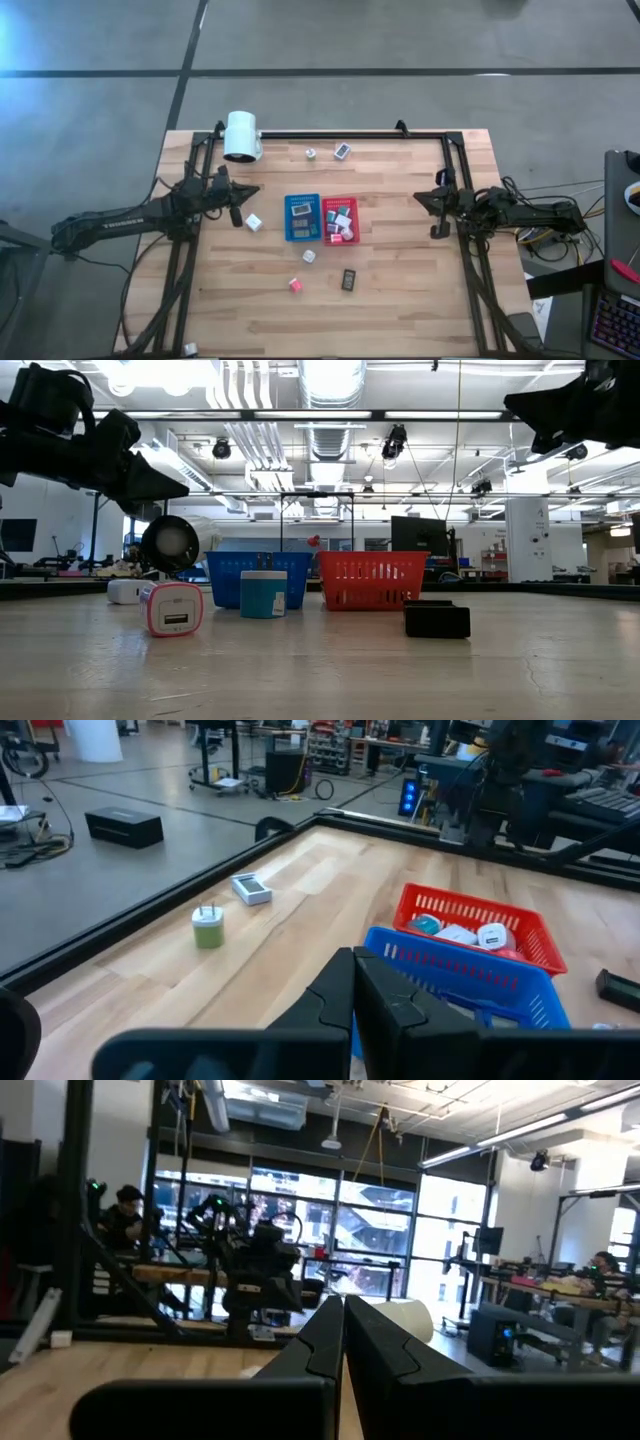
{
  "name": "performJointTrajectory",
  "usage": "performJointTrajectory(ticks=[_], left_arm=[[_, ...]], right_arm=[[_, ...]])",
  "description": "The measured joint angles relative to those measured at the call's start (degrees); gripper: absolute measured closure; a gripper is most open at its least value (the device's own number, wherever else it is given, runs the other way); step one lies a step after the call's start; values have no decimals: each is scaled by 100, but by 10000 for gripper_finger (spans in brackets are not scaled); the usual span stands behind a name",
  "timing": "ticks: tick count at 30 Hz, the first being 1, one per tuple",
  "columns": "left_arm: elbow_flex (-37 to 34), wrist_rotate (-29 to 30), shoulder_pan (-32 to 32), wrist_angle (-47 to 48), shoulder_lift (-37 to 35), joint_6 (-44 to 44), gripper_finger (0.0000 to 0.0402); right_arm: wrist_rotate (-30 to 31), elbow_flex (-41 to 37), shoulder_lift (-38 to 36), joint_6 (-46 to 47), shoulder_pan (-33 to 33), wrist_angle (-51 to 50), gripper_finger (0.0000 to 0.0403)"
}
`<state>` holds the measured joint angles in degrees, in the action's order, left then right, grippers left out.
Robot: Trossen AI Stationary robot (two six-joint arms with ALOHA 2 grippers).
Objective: Pick & Place Office items
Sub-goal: Put the black digital clock into the blue bin
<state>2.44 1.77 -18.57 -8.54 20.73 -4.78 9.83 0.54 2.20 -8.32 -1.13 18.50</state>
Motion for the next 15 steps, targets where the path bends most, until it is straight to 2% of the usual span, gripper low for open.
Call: performJointTrajectory(ticks=[5,15], left_arm=[[0,2,0,-57,-2,-17,397],[0,-46,0,0,9,-13,393]], right_arm=[[374,0,215,-21,2,11,394],[388,0,586,26,2,216,394]])
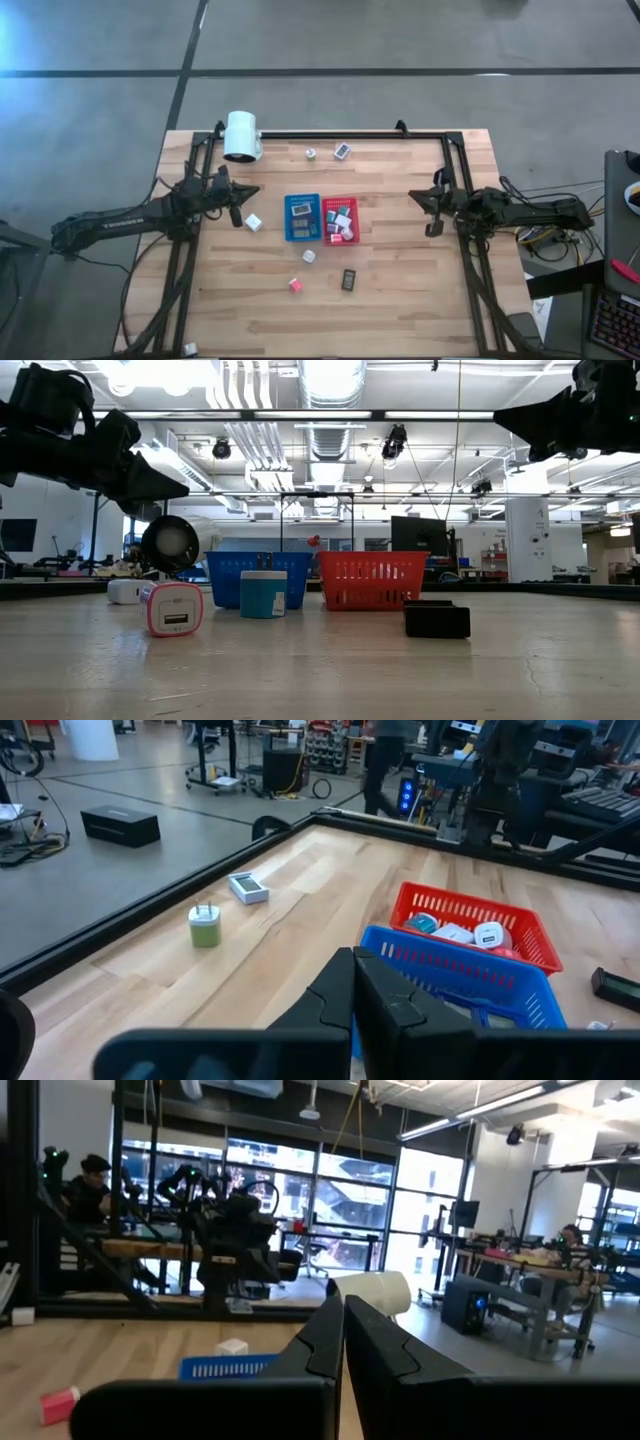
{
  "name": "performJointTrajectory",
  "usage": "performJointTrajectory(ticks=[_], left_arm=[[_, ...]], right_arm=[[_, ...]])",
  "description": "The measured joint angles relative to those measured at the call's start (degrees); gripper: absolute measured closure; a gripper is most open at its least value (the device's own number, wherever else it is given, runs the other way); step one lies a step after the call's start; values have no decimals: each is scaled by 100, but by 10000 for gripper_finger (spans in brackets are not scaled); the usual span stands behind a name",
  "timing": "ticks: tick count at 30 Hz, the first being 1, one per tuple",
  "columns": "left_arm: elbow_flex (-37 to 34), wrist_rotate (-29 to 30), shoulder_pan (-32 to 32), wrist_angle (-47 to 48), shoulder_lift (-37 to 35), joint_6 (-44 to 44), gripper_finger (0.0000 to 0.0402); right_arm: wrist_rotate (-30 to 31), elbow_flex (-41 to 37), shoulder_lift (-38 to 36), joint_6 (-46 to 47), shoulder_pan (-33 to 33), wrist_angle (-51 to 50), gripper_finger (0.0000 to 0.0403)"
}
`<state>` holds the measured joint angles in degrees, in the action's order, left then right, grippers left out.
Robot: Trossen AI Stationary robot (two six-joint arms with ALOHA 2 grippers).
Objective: Pick & Place Office items
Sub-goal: Put the black digital clock into the blue bin
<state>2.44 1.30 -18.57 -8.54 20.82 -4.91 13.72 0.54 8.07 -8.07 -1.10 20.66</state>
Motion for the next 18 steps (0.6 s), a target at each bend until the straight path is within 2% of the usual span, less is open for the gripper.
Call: performJointTrajectory(ticks=[8,12,18], left_arm=[[0,-4,0,-1,0,21,389],[0,4,0,-42,0,173,389],[0,22,0,-44,0,256,388]], right_arm=[[9,0,431,35,0,253,394],[292,4,720,188,3,606,394],[299,496,1465,602,2,612,394]])
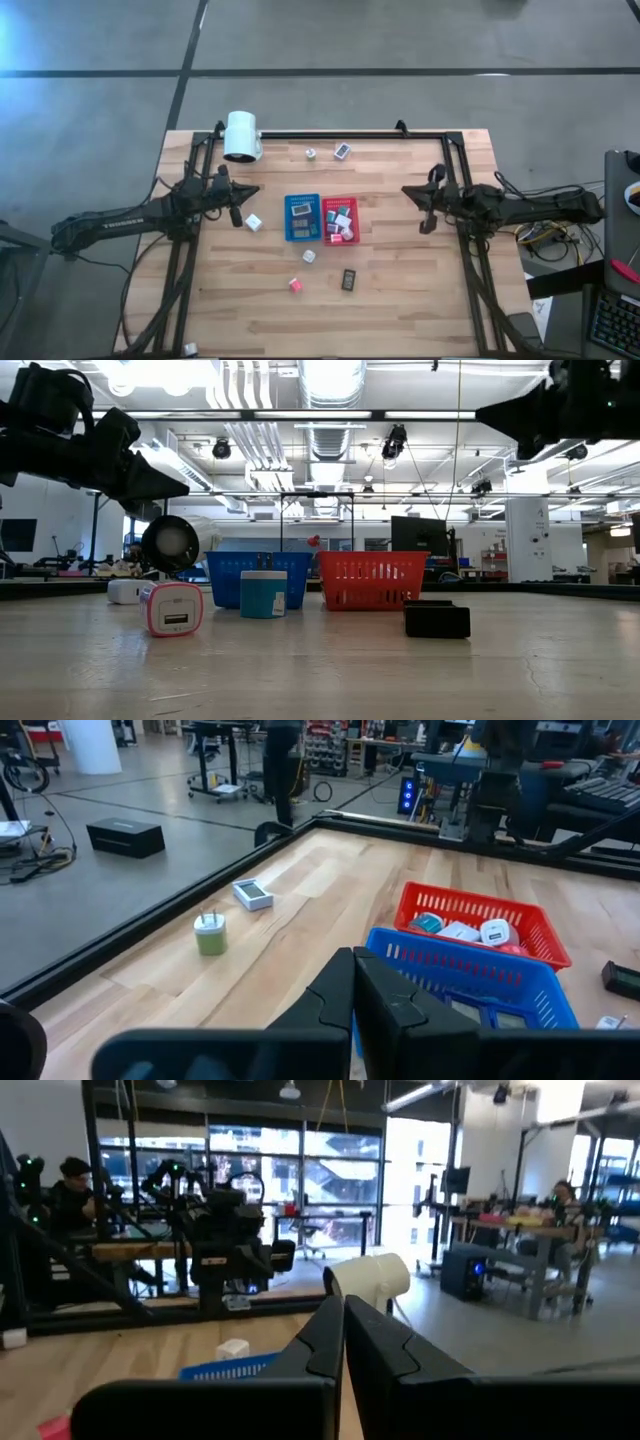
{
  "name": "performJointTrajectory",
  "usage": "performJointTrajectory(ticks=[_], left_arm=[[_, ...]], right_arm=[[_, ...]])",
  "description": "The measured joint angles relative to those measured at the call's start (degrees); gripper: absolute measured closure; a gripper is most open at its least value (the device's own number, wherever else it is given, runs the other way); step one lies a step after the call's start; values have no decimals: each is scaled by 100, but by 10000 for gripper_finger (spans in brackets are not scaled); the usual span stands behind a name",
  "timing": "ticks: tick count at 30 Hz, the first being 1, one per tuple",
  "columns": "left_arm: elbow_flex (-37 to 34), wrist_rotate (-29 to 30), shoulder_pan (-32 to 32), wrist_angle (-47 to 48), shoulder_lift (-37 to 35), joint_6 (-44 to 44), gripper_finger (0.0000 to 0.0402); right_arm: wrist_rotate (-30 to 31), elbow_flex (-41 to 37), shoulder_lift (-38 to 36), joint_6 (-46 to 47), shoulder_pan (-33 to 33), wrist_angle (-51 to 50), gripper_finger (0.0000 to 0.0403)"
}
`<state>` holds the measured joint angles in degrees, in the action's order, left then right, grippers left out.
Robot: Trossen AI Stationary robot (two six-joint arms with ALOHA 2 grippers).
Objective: Pick & Place Office items
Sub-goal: Put the black digital clock into the blue bin
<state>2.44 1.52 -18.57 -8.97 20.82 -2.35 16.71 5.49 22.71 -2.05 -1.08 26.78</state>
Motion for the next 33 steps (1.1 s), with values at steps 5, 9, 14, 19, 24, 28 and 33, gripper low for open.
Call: performJointTrajectory(ticks=[5,9,14,19,24,28,33], left_arm=[[0,-34,2,0,0,-107,389],[0,-63,2,2,0,-225,388],[0,-63,2,65,0,-103,388],[-1,-63,2,94,0,-23,388],[0,-63,2,133,0,-22,388],[-2,-61,2,138,0,-49,388],[-2,-61,2,136,0,-109,388]], right_arm=[[0,344,815,161,0,-49,394],[-2,581,1455,162,0,-47,394],[-1,930,2182,-277,0,-51,394],[0,1240,2759,-459,0,-91,394],[9,1384,3161,-380,-2,-99,394],[238,1568,3354,238,35,-315,394],[-53,2197,3626,980,292,-2071,394]])
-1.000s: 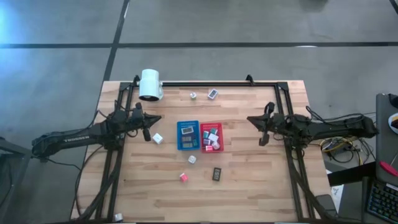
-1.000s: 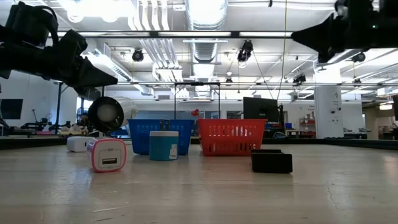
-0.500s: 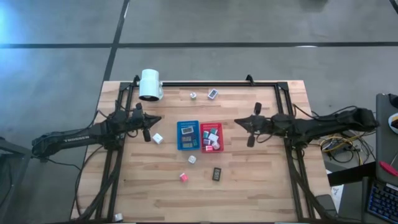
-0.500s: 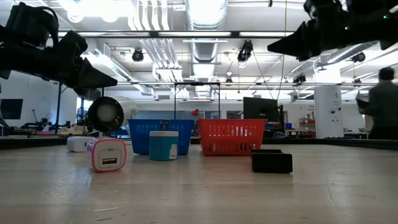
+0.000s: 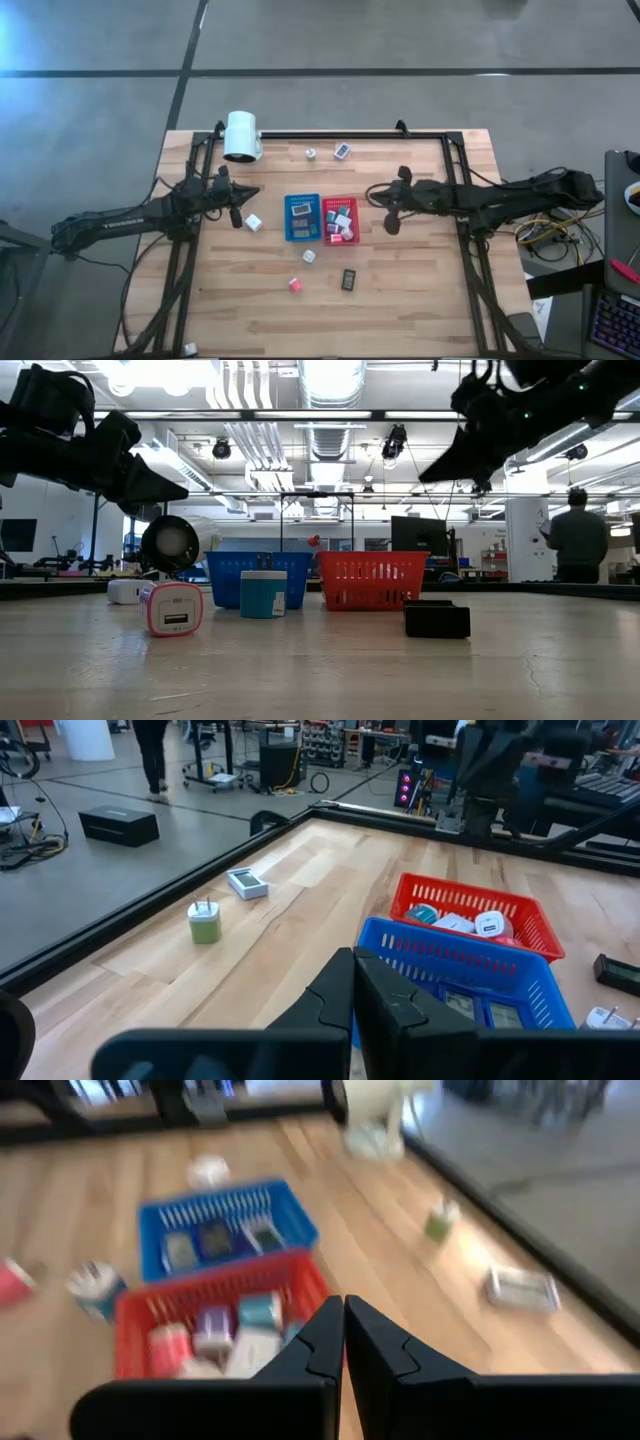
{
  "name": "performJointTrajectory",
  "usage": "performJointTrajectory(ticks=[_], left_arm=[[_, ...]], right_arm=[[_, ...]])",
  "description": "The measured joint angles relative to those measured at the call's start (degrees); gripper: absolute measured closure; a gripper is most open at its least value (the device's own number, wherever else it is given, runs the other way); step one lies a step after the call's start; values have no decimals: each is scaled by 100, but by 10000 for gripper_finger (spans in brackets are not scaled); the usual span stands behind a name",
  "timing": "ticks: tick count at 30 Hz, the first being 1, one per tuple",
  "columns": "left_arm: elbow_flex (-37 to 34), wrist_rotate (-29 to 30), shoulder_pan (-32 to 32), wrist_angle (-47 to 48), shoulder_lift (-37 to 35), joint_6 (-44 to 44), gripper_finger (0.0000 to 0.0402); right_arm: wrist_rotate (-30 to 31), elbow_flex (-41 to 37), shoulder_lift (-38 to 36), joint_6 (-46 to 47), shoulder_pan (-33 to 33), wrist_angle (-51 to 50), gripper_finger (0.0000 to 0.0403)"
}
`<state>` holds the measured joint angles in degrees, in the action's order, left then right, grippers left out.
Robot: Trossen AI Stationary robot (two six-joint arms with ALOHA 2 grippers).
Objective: Pick & Place Office items
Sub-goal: Put the black digital clock into the blue bin
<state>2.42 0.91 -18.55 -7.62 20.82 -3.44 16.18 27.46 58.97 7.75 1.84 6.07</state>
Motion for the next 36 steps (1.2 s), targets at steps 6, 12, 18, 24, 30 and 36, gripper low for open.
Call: performJointTrajectory(ticks=[6,12,18,24,30,36], left_arm=[[0,0,0,0,0,0,388],[0,0,0,84,1,0,388],[0,0,-1,87,0,0,388],[0,0,0,88,0,0,388],[0,0,-2,90,0,0,388],[0,0,0,91,2,0,388]], right_arm=[[29,241,445,-27,119,-441,394],[31,380,856,-323,139,-413,394],[29,428,1064,-465,152,-408,394],[-52,411,1079,-456,156,-408,394],[-679,411,1016,-291,26,-375,394],[-873,411,967,-608,-782,-372,394]])
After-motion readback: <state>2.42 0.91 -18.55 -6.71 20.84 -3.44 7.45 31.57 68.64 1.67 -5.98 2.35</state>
